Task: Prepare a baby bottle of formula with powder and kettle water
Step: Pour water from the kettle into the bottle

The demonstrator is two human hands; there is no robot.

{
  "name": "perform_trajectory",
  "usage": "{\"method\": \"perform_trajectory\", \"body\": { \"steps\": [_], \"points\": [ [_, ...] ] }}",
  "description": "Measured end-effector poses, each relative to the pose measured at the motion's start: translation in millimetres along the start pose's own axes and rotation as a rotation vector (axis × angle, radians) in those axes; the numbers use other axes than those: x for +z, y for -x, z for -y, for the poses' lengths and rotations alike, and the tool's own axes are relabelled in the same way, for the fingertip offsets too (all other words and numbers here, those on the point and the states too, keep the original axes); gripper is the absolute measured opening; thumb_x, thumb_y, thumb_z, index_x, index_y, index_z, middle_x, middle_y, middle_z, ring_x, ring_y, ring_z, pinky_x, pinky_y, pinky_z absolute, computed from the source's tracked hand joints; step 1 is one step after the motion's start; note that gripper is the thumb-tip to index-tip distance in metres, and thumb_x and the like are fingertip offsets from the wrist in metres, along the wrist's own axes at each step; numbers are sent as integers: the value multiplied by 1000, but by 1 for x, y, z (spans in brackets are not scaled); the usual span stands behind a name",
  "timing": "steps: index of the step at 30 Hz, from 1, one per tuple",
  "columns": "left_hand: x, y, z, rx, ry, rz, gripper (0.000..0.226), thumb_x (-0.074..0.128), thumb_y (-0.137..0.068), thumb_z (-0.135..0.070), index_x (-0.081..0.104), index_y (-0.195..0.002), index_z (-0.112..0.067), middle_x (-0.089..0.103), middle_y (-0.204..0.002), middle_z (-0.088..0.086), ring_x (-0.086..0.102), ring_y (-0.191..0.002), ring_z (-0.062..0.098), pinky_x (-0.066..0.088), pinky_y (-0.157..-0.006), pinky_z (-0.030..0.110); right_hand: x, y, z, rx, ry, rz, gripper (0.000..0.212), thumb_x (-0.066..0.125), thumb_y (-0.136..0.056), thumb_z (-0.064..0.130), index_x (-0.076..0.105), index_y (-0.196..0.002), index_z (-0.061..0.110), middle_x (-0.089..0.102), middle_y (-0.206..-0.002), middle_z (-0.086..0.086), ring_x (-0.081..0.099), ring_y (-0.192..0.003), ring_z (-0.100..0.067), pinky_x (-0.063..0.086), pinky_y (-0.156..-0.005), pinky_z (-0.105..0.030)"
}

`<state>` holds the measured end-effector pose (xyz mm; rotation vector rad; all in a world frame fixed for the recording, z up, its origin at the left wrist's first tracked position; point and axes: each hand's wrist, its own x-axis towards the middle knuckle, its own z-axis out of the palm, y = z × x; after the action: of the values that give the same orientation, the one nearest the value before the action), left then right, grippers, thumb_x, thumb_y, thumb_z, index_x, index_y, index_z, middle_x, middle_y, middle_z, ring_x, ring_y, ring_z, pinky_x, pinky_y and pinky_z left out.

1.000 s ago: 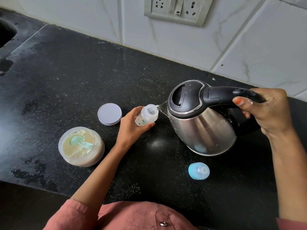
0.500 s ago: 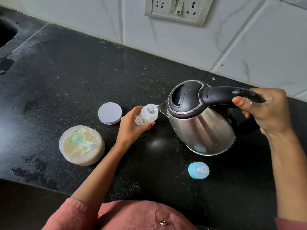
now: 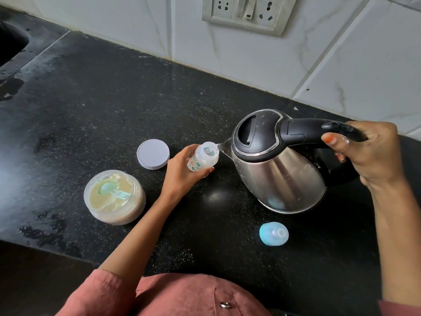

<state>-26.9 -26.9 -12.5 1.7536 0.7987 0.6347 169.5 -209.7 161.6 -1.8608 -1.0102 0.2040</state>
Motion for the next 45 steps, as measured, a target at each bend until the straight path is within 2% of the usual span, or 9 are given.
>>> {"method": "perform_trajectory", "body": {
  "steps": [5,11,12,15,18,35,40,43,45],
  "points": [
    [1,0,0,-2,4,2,60,83,-64,-17,56,-118,-18,59,-112,-10,55,-111,12,43,-93,20,-1,0,-3,-10,16,14,86,67,-56,73,55,-61,-12,48,-40,8,37,-37,-7,27,-40,-21],
    [-1,0,0,-3,1,3,61,82,-64,-17,56,-119,-18,58,-114,-10,55,-112,12,43,-95,23,0,-1,2,5,1,-4,57,66,-56,74,61,-54,17,50,-41,8,38,-36,-7,28,-40,-20],
    [0,0,0,-3,-2,3,61,82,-64,-17,56,-119,-18,58,-114,-10,55,-112,13,43,-95,23,0,-1,1,4,6,-4,57,66,-56,74,63,-55,17,50,-41,8,38,-36,-7,28,-40,-21],
    [0,1,-2,-3,-10,3,62,82,-65,-16,55,-120,-16,57,-113,-11,54,-112,11,41,-94,22,-1,-1,0,-12,18,-2,88,66,-55,74,58,-65,-13,49,-41,7,37,-36,-7,27,-41,-21],
    [-1,0,-2,-2,-7,2,62,82,-65,-16,55,-120,-16,56,-113,-11,53,-112,10,40,-93,20,-2,-1,-3,-18,37,11,96,67,-54,75,56,-68,-20,49,-41,7,37,-37,-7,27,-41,-22],
    [0,0,0,-1,-14,-4,63,83,-64,-17,55,-121,-16,60,-117,-6,54,-113,13,44,-98,28,-1,-3,-2,-19,49,14,92,66,-56,74,57,-67,-17,51,-42,9,40,-37,-6,29,-41,-17],
    [-1,0,-1,1,-11,-6,62,82,-65,-17,56,-121,-16,58,-114,-10,54,-112,12,43,-97,25,-1,-2,-2,-17,58,8,76,66,-57,74,55,-55,-1,51,-42,8,39,-37,-6,29,-41,-18],
    [-1,0,-2,3,-10,-4,62,82,-65,-16,55,-121,-16,57,-114,-11,54,-112,11,41,-95,22,0,-2,-2,-25,62,19,86,66,-58,73,56,-61,-13,51,-42,9,39,-37,-6,29,-41,-18],
    [-1,0,-1,4,-10,-3,62,82,-65,-16,55,-121,-17,57,-114,-11,54,-113,11,41,-95,20,0,-3,-2,-31,72,23,86,65,-58,73,55,-61,-13,50,-42,10,39,-37,-5,29,-41,-18]
  ]
}}
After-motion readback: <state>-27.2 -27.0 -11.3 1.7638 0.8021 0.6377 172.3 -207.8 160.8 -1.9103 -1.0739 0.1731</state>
